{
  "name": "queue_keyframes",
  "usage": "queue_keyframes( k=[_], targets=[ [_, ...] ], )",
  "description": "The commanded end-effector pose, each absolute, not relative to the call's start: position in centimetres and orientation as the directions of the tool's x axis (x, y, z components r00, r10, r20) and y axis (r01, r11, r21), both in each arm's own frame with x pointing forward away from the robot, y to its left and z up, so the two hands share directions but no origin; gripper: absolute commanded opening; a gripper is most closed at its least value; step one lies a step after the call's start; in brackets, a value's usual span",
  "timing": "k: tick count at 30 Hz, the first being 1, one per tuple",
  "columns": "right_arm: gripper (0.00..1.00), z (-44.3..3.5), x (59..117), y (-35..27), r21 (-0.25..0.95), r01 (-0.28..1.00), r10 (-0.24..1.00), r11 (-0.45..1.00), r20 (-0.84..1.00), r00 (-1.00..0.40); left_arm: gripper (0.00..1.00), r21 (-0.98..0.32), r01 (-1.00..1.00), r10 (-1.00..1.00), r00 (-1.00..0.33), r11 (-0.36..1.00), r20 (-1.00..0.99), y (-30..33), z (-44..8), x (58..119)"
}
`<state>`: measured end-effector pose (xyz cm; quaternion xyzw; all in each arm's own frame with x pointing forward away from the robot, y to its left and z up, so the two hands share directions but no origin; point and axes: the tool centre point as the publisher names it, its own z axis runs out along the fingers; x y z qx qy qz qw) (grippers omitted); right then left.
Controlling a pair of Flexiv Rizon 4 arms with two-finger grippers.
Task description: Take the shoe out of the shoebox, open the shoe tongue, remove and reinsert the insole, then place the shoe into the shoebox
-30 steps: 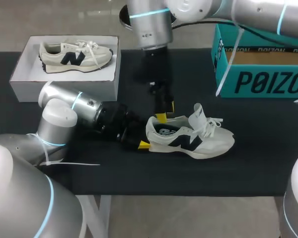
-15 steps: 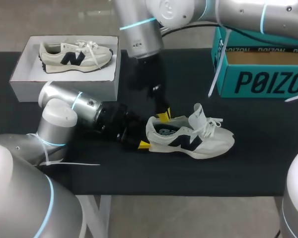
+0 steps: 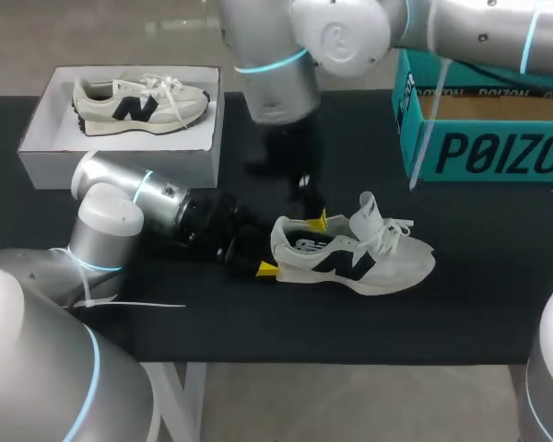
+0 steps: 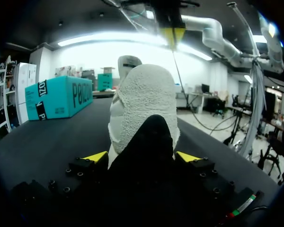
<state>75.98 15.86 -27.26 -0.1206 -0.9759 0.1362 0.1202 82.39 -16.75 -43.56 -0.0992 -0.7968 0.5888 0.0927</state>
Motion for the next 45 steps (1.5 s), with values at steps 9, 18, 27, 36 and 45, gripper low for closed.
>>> queue_keyframes(
  k=[9,18,27,36,45],
  targets=[
    [0.00,-29.8,76.9,16.0,-0.054,0.210,0.216,0.976,0.157,-0.964,0.00,-0.956,0.049,0.266,-0.963,0.288,0.031,-16.8,-43.8,82.3],
    [0.58,-29.2,78.1,16.4,-0.107,0.196,0.215,0.975,0.218,-0.952,0.00,-0.956,0.049,0.266,-0.963,0.288,0.031,-16.8,-43.8,82.3],
    [0.00,-29.2,78.1,16.4,-0.107,0.196,0.215,0.975,0.218,-0.952,0.00,-0.956,0.049,0.266,-0.963,0.288,0.031,-16.8,-43.8,82.3],
    [0.00,-29.2,78.1,16.4,-0.107,0.196,0.215,0.975,0.218,-0.952,0.00,-0.956,0.049,0.266,-0.963,0.288,0.031,-16.8,-43.8,82.3],
    [0.00,-29.2,78.1,16.4,-0.107,0.196,0.215,0.975,0.218,-0.952,0.00,-0.956,0.049,0.266,-0.963,0.288,0.031,-16.8,-43.8,82.3]
  ],
)
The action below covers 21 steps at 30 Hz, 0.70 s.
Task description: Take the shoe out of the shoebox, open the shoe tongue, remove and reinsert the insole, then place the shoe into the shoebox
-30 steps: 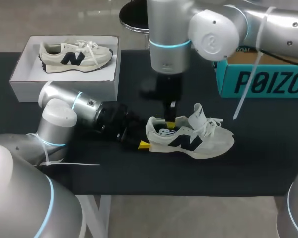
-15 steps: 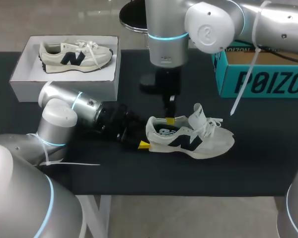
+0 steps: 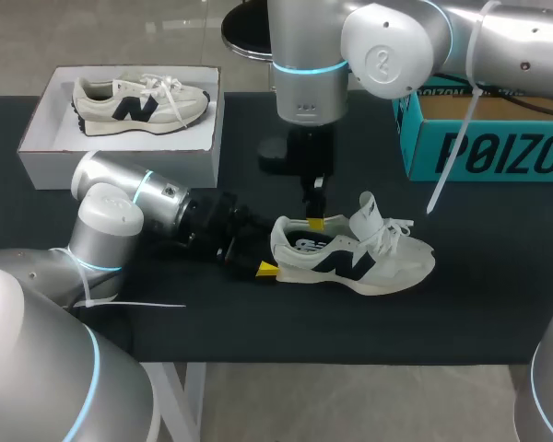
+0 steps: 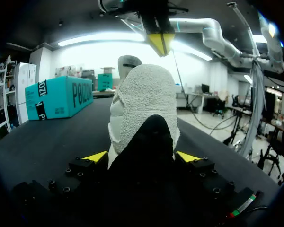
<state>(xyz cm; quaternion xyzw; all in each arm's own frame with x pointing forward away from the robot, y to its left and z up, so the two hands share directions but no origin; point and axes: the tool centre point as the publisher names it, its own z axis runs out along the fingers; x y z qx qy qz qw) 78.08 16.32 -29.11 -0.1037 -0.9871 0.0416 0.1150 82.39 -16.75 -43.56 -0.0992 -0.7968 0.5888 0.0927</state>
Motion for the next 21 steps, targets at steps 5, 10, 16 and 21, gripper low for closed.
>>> queue_keyframes(
  k=[5,10,16,21],
  targets=[
    [0.00,-29.4,78.0,16.6,-0.120,0.195,0.217,0.973,0.215,-0.952,0.00,-0.956,0.049,0.266,-0.963,0.288,0.031,-16.8,-43.8,82.3],
    [0.00,-29.4,77.4,16.0,-0.135,0.226,0.248,0.965,0.178,-0.952,0.00,-0.956,0.049,0.266,-0.963,0.288,0.031,-16.8,-43.8,82.3],
    [0.00,-29.4,77.1,15.8,-0.112,0.293,0.302,0.950,0.079,-0.950,0.00,-0.956,0.049,0.266,-0.963,0.288,0.031,-16.8,-43.8,82.3],
    [0.00,-30.2,77.3,16.2,-0.083,0.267,0.272,0.960,0.061,-0.960,0.00,-0.956,0.049,0.266,-0.963,0.288,0.031,-16.8,-43.8,82.3]
  ],
)
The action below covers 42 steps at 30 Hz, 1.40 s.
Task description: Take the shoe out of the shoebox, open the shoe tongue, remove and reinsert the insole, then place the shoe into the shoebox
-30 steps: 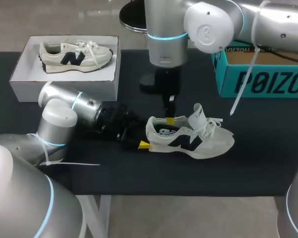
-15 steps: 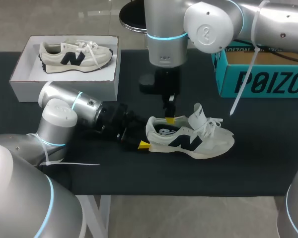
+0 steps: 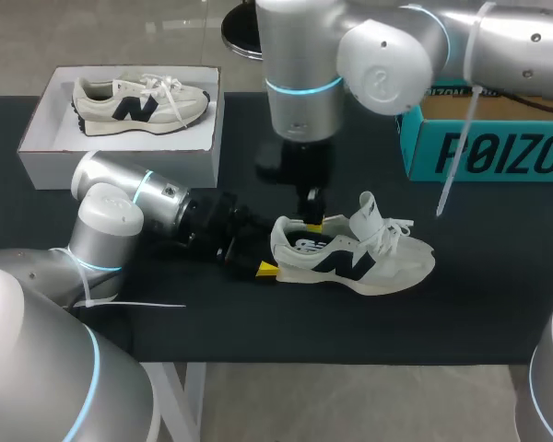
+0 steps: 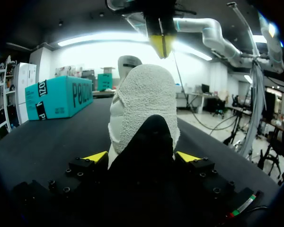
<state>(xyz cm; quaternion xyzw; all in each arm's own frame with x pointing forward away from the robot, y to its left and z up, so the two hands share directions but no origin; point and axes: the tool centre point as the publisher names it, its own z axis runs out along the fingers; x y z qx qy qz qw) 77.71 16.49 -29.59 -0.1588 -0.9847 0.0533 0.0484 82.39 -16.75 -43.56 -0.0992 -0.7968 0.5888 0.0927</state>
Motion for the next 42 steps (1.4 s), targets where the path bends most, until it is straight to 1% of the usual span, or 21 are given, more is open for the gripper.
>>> queue_keyframes(
  k=[1,2,23,24,28,30,37,42],
  targets=[
    [0.00,-30.3,77.4,16.3,-0.090,0.267,0.274,0.960,0.073,-0.959,0.00,-0.956,0.049,0.266,-0.963,0.288,0.031,-16.8,-43.8,82.3],
    [0.00,-30.2,77.6,16.5,-0.086,0.247,0.254,0.965,0.081,-0.964,0.00,-0.956,0.049,0.266,-0.963,0.288,0.031,-16.8,-43.8,82.3],
    [0.00,-30.2,77.6,16.5,-0.086,0.247,0.254,0.965,0.081,-0.964,0.00,-0.956,0.049,0.266,-0.963,0.288,0.031,-16.8,-43.8,82.3],
    [0.00,-29.8,77.5,16.0,-0.100,0.291,0.297,0.951,0.055,-0.953,0.00,-0.956,0.049,0.266,-0.963,0.288,0.031,-16.8,-43.8,82.3],
    [0.00,-28.9,77.3,15.1,-0.128,0.360,0.361,0.924,-0.011,-0.932,0.00,-0.956,0.049,0.266,-0.963,0.288,0.031,-16.8,-43.8,82.3],
    [0.00,-28.7,77.6,14.7,-0.116,0.367,0.364,0.923,-0.049,-0.930,0.00,-0.956,0.049,0.266,-0.963,0.288,0.031,-16.8,-43.8,82.3],
    [0.00,-28.6,78.2,14.9,-0.098,0.380,0.375,0.920,-0.068,-0.925,0.00,-0.956,0.049,0.266,-0.963,0.288,0.031,-16.8,-43.8,82.3],
    [0.00,-29.4,78.6,15.4,-0.083,0.376,0.371,0.923,-0.072,-0.926,0.00,-0.956,0.049,0.266,-0.963,0.288,0.031,-16.8,-43.8,82.3]
  ],
)
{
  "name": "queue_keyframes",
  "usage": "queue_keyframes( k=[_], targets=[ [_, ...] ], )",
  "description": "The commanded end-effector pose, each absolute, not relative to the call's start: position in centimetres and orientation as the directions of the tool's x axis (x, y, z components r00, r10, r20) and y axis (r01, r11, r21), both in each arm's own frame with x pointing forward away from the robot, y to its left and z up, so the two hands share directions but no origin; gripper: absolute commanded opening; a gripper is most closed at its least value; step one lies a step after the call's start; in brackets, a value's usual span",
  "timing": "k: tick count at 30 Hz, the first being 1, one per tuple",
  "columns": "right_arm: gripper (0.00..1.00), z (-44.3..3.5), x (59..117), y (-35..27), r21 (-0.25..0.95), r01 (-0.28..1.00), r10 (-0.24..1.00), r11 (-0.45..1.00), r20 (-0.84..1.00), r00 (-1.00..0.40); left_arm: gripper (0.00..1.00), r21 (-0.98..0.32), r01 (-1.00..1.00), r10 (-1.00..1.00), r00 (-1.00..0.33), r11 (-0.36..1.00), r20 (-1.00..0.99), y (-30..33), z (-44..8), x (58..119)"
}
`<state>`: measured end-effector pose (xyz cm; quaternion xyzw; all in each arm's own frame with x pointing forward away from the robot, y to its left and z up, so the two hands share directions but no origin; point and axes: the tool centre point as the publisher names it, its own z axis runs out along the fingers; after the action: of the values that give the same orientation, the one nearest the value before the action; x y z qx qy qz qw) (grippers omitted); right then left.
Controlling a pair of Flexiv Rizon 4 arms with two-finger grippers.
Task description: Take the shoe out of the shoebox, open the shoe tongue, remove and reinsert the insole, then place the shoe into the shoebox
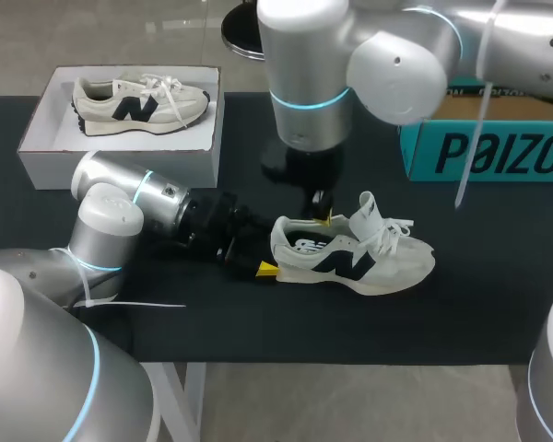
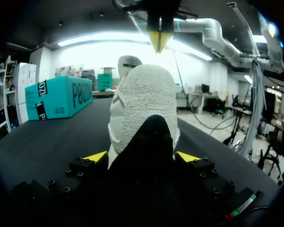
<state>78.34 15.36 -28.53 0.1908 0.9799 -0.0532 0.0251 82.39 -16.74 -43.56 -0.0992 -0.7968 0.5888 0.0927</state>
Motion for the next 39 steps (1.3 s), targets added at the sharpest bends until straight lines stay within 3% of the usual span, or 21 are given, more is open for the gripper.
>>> queue_keyframes(
  k=[1,16,39],
  targets=[
    [0.00,-29.6,78.6,15.5,-0.080,0.373,0.367,0.924,-0.075,-0.927,0.00,-0.956,0.049,0.266,-0.963,0.288,0.031,-16.8,-43.8,82.3],
    [0.00,-34.0,80.1,14.5,-0.046,0.341,0.334,0.939,-0.116,-0.936,0.00,-0.956,0.049,0.266,-0.963,0.288,0.031,-16.8,-43.8,82.3],
    [0.00,-37.3,82.8,10.9,-0.123,0.301,0.295,0.946,-0.067,-0.953,0.00,-0.956,0.049,0.266,-0.963,0.288,0.031,-16.8,-43.8,82.3]
  ],
)
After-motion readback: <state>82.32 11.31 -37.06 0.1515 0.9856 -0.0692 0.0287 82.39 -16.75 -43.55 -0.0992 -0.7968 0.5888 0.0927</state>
